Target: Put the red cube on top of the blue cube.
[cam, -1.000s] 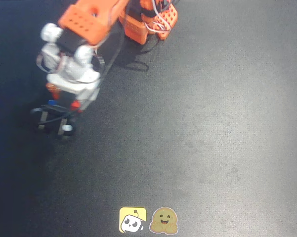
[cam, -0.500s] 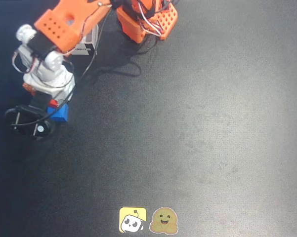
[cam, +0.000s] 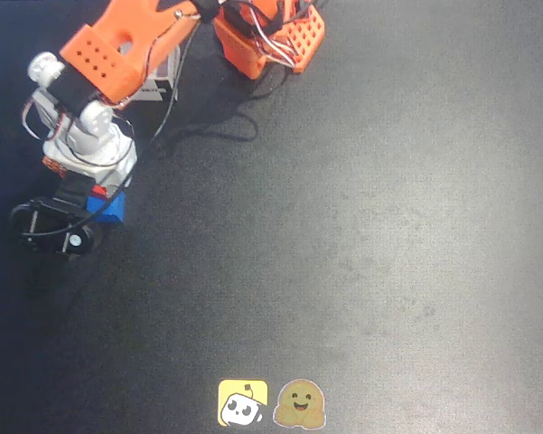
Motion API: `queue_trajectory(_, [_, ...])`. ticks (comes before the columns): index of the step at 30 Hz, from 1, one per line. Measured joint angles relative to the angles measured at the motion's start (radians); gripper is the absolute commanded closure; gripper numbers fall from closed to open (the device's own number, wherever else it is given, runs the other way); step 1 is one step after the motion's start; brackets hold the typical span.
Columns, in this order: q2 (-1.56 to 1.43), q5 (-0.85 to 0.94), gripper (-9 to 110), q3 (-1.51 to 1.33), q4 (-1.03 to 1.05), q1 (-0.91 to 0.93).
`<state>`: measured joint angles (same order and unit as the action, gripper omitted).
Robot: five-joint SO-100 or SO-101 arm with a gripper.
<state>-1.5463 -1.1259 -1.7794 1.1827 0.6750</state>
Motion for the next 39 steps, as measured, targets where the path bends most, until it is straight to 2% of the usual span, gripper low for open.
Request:
queue_trajectory(33, [0.069,-0.092,94,0.055,-0.046,-0.018])
queue_trajectory(39, [0.075,-0.1,90,0.055,-0.046,-0.018])
